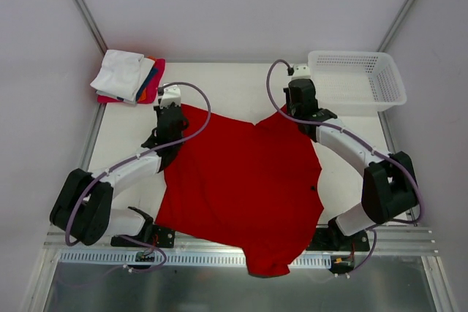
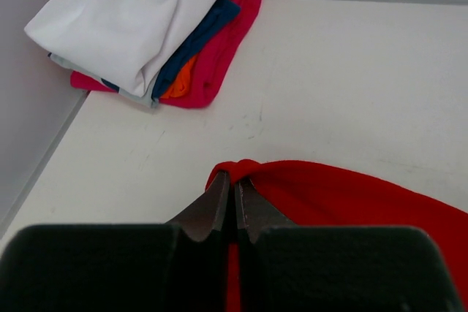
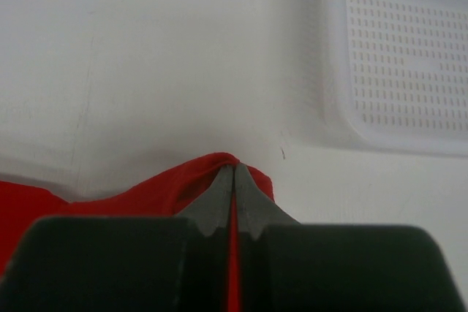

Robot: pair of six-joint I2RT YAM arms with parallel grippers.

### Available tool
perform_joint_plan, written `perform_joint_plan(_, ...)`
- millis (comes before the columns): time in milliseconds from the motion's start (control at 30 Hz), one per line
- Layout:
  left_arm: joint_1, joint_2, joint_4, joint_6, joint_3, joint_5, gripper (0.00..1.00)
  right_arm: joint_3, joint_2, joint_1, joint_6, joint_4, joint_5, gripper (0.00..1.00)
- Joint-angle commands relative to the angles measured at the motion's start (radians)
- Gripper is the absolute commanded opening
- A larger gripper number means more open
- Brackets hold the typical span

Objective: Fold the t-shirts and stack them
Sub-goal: Flatten out the tshirt

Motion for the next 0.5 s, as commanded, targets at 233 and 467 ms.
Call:
perform_joint_plan(233,0.206,0.217,0.013,-0.090,0.108,0.085,0.00,0.237,0.168,-0.029,-0.104,0.064,0.063,0.00)
perform_joint_plan(467,0.237,0.344,-0.036,-0.050,0.229,0.111,0.00,0.328,0.280,-0.044,-0.135,0.067,0.061,0.00)
